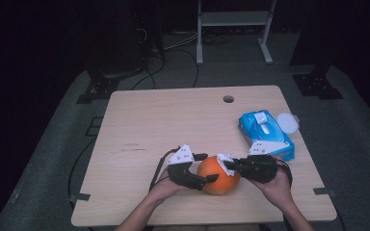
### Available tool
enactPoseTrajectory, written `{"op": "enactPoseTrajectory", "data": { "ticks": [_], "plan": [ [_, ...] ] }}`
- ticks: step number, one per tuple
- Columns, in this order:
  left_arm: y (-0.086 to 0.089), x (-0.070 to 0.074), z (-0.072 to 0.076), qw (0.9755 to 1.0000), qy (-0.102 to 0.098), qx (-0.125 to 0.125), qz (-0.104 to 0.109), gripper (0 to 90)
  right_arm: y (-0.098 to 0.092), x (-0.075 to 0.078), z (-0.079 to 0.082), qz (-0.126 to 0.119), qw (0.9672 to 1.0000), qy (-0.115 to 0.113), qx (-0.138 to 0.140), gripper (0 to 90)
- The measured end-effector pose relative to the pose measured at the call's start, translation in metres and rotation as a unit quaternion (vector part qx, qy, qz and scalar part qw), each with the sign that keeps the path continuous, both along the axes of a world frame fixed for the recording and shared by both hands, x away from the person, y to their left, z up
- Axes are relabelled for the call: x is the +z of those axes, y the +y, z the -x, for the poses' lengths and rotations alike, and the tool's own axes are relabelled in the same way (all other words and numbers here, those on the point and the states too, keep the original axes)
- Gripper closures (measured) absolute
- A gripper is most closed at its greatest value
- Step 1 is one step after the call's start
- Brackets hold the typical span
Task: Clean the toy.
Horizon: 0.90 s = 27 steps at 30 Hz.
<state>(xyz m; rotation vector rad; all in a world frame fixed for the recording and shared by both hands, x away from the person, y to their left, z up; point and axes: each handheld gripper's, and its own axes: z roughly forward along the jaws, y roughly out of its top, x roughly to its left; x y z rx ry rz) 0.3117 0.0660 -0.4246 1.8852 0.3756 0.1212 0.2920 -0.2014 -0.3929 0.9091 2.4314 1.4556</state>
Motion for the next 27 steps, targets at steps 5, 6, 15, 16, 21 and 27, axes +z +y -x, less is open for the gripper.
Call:
{"op": "enactPoseTrajectory", "data": {
  "ticks": [5, 6, 15, 16, 21, 27],
  "plan": [
    [-0.004, -0.017, -0.006, 0.9995, 0.013, -0.029, -0.009, 8.6, -0.018, -0.007, -0.009, -0.028, 0.9990, 0.029, -0.022, 82.1],
    [-0.008, -0.022, -0.006, 0.9995, 0.007, -0.030, -0.013, 7.7, -0.019, -0.008, -0.010, -0.036, 0.9986, 0.035, -0.018, 82.1],
    [-0.004, 0.009, 0.004, 0.9993, -0.009, -0.012, -0.033, 25.3, -0.018, 0.007, -0.005, -0.065, 0.9977, 0.014, -0.015, 82.3],
    [-0.003, 0.010, 0.004, 0.9993, -0.005, -0.010, -0.037, 25.8, -0.017, 0.006, -0.006, -0.063, 0.9978, 0.013, -0.014, 82.2],
    [-0.005, 0.009, 0.003, 0.9977, 0.010, 0.008, -0.067, 27.3, -0.010, -0.013, -0.013, -0.042, 0.9981, 0.040, -0.022, 82.8],
    [-0.012, 0.007, 0.005, 0.9962, 0.006, 0.028, -0.082, 28.0, -0.001, 0.006, -0.001, -0.043, 0.9990, -0.001, -0.013, 83.2]
  ]
}}
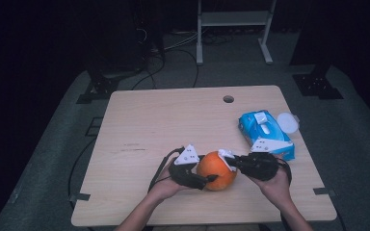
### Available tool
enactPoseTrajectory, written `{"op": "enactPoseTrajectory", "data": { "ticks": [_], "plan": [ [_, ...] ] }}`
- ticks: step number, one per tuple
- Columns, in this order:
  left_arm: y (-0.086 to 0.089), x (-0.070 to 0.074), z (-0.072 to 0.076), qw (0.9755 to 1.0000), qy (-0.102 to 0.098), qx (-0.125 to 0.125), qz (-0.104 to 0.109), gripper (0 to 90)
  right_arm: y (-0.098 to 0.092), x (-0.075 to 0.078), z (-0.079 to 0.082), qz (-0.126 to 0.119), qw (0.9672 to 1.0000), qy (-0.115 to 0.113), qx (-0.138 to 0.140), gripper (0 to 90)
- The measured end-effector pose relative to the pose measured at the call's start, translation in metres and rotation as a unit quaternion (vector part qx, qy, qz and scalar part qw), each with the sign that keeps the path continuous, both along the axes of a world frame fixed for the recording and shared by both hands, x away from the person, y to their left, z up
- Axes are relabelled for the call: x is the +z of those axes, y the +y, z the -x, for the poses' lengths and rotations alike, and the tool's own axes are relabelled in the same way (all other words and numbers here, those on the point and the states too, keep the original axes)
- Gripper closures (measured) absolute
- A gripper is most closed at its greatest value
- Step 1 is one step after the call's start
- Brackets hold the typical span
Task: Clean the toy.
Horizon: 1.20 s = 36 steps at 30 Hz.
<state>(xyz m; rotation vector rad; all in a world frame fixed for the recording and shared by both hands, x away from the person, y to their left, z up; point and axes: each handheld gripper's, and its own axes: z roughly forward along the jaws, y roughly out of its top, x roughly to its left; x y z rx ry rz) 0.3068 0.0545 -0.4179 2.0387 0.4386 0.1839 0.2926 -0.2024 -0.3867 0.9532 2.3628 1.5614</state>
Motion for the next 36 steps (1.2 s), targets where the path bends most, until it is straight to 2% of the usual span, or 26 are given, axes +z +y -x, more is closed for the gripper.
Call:
{"op": "enactPoseTrajectory", "data": {
  "ticks": [1, 4, 8, 10, 12, 13, 15, 18, 20, 22, 24, 26, 28, 30, 32, 33, 36],
  "plan": [
    [-0.001, 0.000, 0.000, 1.0000, 0.000, 0.001, 0.001, 28.3, 0.000, 0.001, 0.001, -0.008, 0.9999, 0.004, 0.007, 83.1],
    [-0.001, 0.002, 0.002, 1.0000, 0.002, 0.001, -0.001, 29.0, 0.004, 0.002, 0.003, 0.005, 0.9999, -0.007, 0.012, 82.8],
    [-0.001, 0.005, 0.002, 1.0000, 0.004, -0.002, -0.004, 30.0, -0.006, -0.003, -0.006, -0.013, 0.9998, 0.011, 0.006, 82.7],
    [-0.001, 0.006, 0.003, 1.0000, 0.005, -0.002, -0.002, 30.0, -0.004, 0.000, -0.001, -0.004, 1.0000, 0.004, 0.005, 82.8],
    [0.000, 0.007, 0.003, 0.9999, 0.016, -0.006, 0.002, 30.0, 0.001, 0.005, 0.004, -0.009, 0.9998, -0.001, 0.019, 82.8],
    [0.000, 0.008, 0.004, 0.9999, 0.015, -0.007, 0.002, 30.0, 0.004, 0.007, 0.006, -0.011, 0.9995, -0.005, 0.029, 82.8],
    [0.000, 0.006, 0.004, 0.9999, 0.009, -0.003, -0.003, 29.6, 0.008, 0.008, 0.007, 0.004, 0.9994, -0.017, 0.030, 82.8],
    [0.001, -0.002, -0.001, 0.9998, 0.001, -0.009, 0.017, 23.4, 0.004, 0.000, -0.001, 0.009, 0.9997, -0.008, 0.020, 82.7],
    [0.004, -0.007, -0.007, 0.9990, 0.006, -0.017, 0.040, 16.4, -0.001, -0.004, -0.004, 0.003, 0.9999, 0.000, 0.011, 82.7],
    [0.004, -0.014, -0.010, 0.9987, 0.011, -0.022, 0.045, 11.2, -0.005, -0.004, -0.006, 0.001, 1.0000, 0.001, 0.003, 82.5],
    [0.002, -0.020, -0.011, 0.9983, 0.011, -0.023, 0.053, 14.0, -0.006, -0.005, -0.008, -0.003, 1.0000, 0.005, 0.002, 82.5],
    [0.002, -0.019, -0.010, 0.9986, -0.004, -0.017, 0.051, 23.7, -0.004, -0.006, -0.008, 0.001, 1.0000, 0.004, 0.000, 82.6],
    [0.005, -0.015, -0.011, 0.9983, 0.005, -0.009, 0.057, 29.9, -0.004, -0.002, -0.004, -0.002, 1.0000, -0.002, 0.005, 82.8],
    [0.009, -0.013, -0.014, 0.9974, 0.022, 0.004, 0.069, 31.8, -0.001, 0.003, 0.001, -0.009, 0.9997, -0.007, 0.021, 82.8],
    [0.012, -0.012, -0.016, 0.9975, 0.024, 0.012, 0.065, 32.2, 0.006, 0.004, 0.005, 0.005, 0.9992, -0.017, 0.035, 82.7],
    [0.013, -0.011, -0.016, 0.9976, 0.027, 0.013, 0.062, 32.2, 0.010, 0.003, 0.006, 0.017, 0.9989, -0.024, 0.036, 82.6],
    [0.013, -0.011, -0.014, 0.9977, 0.025, 0.014, 0.061, 32.2, 0.005, 0.000, 0.001, 0.029, 0.9988, -0.031, 0.022, 82.6]
  ]
}}
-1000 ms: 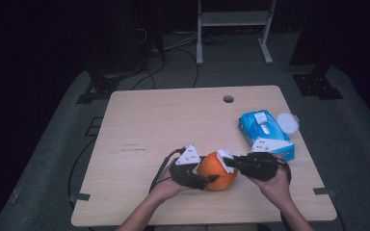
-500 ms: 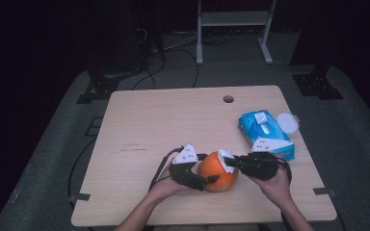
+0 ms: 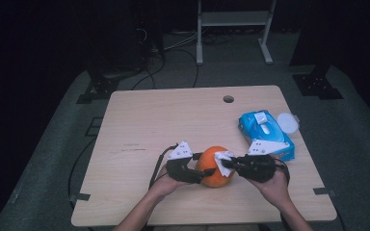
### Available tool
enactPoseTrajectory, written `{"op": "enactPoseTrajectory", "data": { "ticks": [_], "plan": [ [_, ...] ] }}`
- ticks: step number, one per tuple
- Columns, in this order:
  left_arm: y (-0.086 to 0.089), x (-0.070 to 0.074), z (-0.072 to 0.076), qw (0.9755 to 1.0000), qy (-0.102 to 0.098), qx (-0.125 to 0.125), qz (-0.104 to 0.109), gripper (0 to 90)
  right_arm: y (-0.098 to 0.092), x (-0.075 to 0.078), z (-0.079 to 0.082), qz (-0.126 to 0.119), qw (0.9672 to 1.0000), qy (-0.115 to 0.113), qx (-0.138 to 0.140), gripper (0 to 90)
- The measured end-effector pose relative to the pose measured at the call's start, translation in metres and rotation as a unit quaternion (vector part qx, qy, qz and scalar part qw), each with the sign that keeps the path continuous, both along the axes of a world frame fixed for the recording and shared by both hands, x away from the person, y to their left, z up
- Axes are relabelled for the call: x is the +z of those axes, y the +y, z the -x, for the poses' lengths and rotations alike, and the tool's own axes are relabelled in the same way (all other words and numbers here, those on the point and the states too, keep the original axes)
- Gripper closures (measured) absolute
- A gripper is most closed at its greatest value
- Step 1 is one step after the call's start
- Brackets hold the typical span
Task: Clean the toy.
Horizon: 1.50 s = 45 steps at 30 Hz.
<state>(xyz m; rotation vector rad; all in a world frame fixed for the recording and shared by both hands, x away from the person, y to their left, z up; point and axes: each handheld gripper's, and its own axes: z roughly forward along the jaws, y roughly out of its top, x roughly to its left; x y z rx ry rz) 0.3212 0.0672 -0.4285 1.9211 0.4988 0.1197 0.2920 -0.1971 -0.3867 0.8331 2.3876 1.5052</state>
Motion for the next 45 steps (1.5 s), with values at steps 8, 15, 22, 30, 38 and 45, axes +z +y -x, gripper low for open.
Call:
{"op": "enactPoseTrajectory", "data": {
  "ticks": [8, 15, 22, 30, 38, 45],
  "plan": [
    [-0.004, -0.007, -0.003, 1.0000, -0.006, 0.000, -0.001, 15.2, -0.017, -0.010, -0.007, 0.000, 0.9993, 0.018, -0.033, 82.4],
    [-0.015, -0.010, 0.004, 0.9998, -0.020, 0.005, -0.003, 22.9, 0.003, -0.001, 0.007, 0.004, 1.0000, -0.005, -0.001, 82.4],
    [-0.024, -0.008, 0.017, 0.9974, -0.062, -0.030, -0.024, 24.9, 0.001, 0.005, 0.004, 0.012, 0.9996, -0.024, -0.012, 82.5],
    [-0.025, -0.012, 0.012, 0.9988, -0.036, -0.033, -0.005, 20.5, -0.014, 0.002, 0.000, 0.008, 0.9996, -0.006, -0.026, 82.5],
    [-0.025, -0.011, 0.020, 0.9964, -0.068, -0.044, -0.025, 31.0, -0.005, 0.008, 0.006, 0.036, 0.9988, -0.027, -0.021, 82.4],
    [-0.027, -0.015, 0.016, 0.9980, -0.047, -0.040, -0.016, 12.1, -0.026, -0.006, -0.005, 0.028, 0.9986, 0.005, -0.045, 82.4]
  ]
}}
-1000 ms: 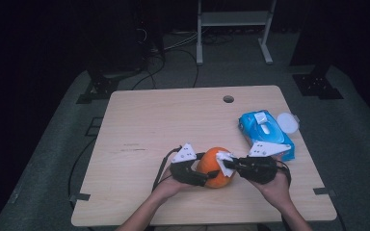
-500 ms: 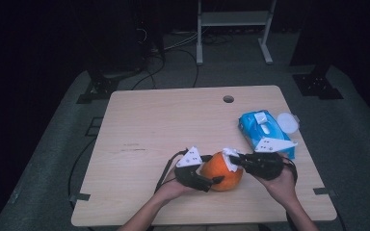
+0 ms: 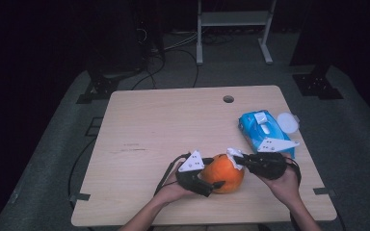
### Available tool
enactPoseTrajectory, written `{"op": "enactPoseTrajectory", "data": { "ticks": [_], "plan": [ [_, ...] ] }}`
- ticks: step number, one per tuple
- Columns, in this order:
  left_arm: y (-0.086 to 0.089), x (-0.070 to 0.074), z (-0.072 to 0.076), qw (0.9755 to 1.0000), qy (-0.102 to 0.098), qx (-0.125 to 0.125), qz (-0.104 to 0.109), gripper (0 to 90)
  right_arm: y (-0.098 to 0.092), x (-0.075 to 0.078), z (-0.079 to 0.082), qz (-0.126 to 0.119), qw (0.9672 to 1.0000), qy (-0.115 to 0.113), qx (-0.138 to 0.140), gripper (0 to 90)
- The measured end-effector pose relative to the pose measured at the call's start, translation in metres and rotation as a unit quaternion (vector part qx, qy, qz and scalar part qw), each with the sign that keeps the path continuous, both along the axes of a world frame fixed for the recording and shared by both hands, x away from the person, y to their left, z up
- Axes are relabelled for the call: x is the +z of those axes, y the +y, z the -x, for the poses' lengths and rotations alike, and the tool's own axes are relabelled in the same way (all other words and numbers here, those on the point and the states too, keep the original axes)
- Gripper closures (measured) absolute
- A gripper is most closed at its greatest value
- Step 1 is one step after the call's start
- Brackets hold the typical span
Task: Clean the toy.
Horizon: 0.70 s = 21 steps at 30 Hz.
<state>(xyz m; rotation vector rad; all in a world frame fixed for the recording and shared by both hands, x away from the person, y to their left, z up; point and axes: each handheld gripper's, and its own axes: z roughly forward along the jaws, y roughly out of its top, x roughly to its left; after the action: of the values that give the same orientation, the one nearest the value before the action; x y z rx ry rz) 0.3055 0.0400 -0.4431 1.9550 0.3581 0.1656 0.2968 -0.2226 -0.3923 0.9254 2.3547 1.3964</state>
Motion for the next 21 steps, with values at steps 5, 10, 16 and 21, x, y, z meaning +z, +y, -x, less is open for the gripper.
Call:
{"op": "enactPoseTrajectory", "data": {
  "ticks": [5, 10, 16, 21],
  "plan": [
    [0.004, 0.003, 0.002, 1.0000, -0.005, 0.003, -0.001, 28.0, 0.004, 0.005, 0.004, 0.000, 1.0000, -0.005, 0.003, 83.0],
    [0.014, 0.011, -0.003, 0.9994, 0.021, 0.011, 0.024, 32.5, 0.012, 0.018, 0.015, -0.004, 0.9993, -0.025, 0.028, 83.0],
    [0.017, 0.008, -0.004, 0.9997, 0.016, 0.017, 0.013, 27.6, 0.023, 0.012, 0.011, 0.007, 0.9991, -0.020, 0.036, 82.7],
    [0.014, 0.003, -0.005, 0.9998, 0.014, 0.015, 0.010, 15.6, 0.020, 0.007, 0.010, 0.003, 0.9993, -0.008, 0.037, 82.8]
  ]
}}
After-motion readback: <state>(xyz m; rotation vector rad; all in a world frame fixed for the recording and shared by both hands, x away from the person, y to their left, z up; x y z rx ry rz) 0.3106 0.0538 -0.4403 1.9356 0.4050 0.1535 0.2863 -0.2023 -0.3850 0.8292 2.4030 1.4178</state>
